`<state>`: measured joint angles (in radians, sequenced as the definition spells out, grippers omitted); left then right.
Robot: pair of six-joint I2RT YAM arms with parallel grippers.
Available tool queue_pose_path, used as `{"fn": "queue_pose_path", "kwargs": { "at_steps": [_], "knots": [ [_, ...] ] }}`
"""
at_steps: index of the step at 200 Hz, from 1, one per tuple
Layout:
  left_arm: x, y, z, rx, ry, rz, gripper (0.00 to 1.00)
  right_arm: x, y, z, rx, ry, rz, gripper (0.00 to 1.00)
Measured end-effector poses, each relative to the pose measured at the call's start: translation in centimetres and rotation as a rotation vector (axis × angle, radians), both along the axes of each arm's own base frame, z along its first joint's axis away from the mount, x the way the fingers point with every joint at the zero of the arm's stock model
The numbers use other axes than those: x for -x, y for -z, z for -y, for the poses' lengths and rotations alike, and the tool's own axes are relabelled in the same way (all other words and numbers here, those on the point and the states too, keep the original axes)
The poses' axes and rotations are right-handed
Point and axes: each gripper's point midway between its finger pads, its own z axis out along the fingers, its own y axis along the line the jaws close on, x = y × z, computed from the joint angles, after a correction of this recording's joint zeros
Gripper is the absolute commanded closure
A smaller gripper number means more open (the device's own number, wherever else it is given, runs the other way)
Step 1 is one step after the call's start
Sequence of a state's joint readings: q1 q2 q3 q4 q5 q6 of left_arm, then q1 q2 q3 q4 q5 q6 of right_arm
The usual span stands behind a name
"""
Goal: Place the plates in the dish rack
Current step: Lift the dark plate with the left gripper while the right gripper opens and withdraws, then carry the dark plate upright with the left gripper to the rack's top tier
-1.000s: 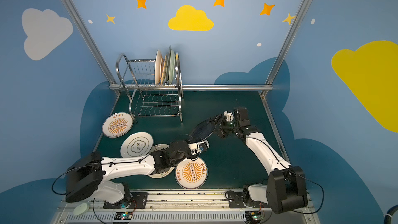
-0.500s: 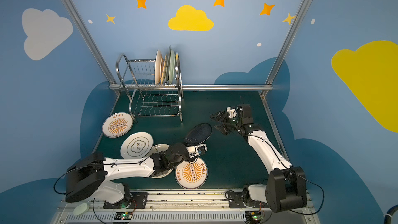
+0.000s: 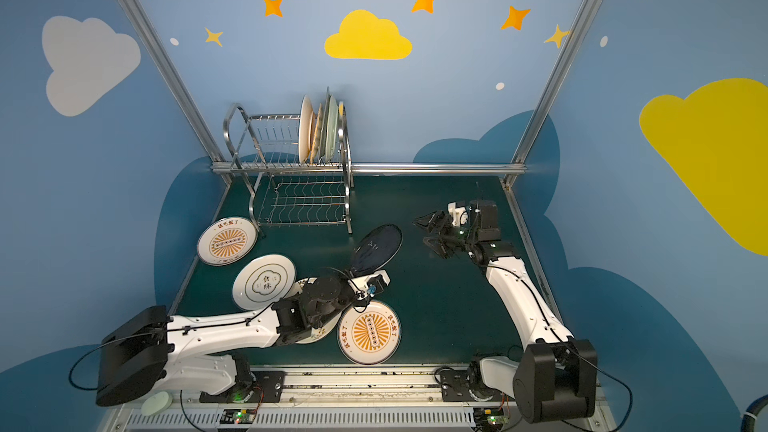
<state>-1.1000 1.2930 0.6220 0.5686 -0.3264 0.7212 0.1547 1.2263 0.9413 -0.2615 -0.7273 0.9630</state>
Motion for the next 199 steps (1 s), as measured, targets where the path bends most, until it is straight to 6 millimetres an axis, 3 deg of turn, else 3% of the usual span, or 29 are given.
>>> {"fn": "queue_pose_path", "kwargs": {
  "at_steps": [54,128,199],
  "knots": [
    [-0.1,-4.1,-1.9,0.107,-0.038,0.007,0.96,1.2,1.2,0.2,0.031,-0.018,-0.003,0.15],
    [0.2,-14.0,-5.8,0.335,-0.097,0.031,0.96,3.5,1.1,0.6,0.064,-0.041,0.067,0.15],
    [0.2,-20.6,-9.6,0.479,-0.157,0.056,0.96,4.8,1.1,-1.6,0.109,-0.115,0.121,0.15]
  ]
}}
